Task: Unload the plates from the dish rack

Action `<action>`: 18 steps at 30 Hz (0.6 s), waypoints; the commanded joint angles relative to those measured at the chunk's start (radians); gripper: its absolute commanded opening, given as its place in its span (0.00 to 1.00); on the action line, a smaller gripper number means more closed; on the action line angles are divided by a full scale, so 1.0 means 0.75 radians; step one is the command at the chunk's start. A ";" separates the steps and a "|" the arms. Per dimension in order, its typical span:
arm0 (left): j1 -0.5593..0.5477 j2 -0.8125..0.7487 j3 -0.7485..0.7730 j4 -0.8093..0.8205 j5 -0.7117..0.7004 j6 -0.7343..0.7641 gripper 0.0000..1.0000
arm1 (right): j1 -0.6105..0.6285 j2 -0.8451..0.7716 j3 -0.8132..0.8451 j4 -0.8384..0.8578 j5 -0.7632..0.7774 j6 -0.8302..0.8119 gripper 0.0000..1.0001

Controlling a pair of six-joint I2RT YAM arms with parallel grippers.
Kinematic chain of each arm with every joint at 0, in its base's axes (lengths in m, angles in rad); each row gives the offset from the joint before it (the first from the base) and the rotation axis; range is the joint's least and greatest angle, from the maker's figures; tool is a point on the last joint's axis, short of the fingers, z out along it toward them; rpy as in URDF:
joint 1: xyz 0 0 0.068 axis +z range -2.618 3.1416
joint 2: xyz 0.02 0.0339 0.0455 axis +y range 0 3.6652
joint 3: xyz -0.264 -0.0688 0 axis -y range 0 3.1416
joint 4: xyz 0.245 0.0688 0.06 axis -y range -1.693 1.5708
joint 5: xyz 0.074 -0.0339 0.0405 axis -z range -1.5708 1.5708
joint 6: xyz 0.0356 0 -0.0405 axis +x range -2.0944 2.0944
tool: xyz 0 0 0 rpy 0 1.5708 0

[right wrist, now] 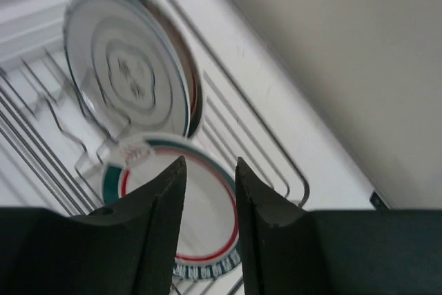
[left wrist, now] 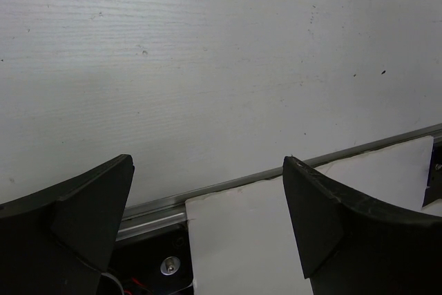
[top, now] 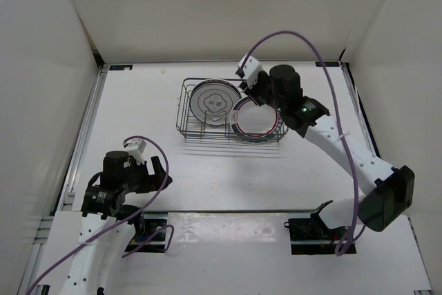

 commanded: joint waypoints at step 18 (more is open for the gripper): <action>0.011 -0.003 -0.015 0.038 0.048 0.010 1.00 | -0.358 0.492 0.366 -0.357 -0.406 -0.230 0.72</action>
